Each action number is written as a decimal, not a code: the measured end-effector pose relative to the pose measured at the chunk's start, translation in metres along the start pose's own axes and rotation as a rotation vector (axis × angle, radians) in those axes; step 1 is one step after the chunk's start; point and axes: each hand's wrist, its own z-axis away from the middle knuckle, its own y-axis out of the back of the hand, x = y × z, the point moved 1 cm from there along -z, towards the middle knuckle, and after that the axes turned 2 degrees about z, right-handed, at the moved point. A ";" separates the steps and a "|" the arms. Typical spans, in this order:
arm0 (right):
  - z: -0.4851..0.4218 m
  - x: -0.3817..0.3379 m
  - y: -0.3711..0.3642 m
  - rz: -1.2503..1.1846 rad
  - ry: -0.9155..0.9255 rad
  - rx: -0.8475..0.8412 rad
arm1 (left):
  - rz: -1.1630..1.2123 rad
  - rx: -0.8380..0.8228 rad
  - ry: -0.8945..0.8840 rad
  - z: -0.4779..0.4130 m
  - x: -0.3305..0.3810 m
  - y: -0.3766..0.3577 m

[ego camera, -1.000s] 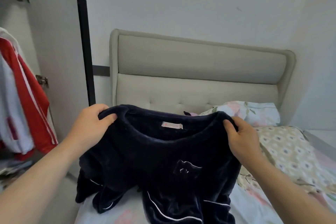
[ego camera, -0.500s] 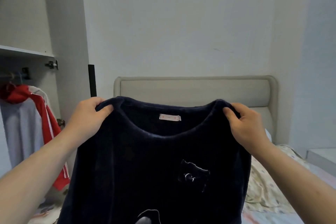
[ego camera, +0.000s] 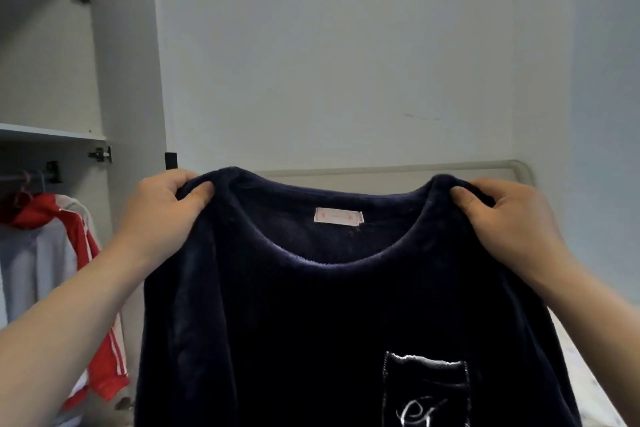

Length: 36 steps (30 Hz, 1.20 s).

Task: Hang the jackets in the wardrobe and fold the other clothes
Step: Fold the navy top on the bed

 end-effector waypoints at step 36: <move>0.224 0.360 -0.458 -0.087 -0.858 -0.214 | 0.075 -0.111 0.877 0.215 -0.490 -0.365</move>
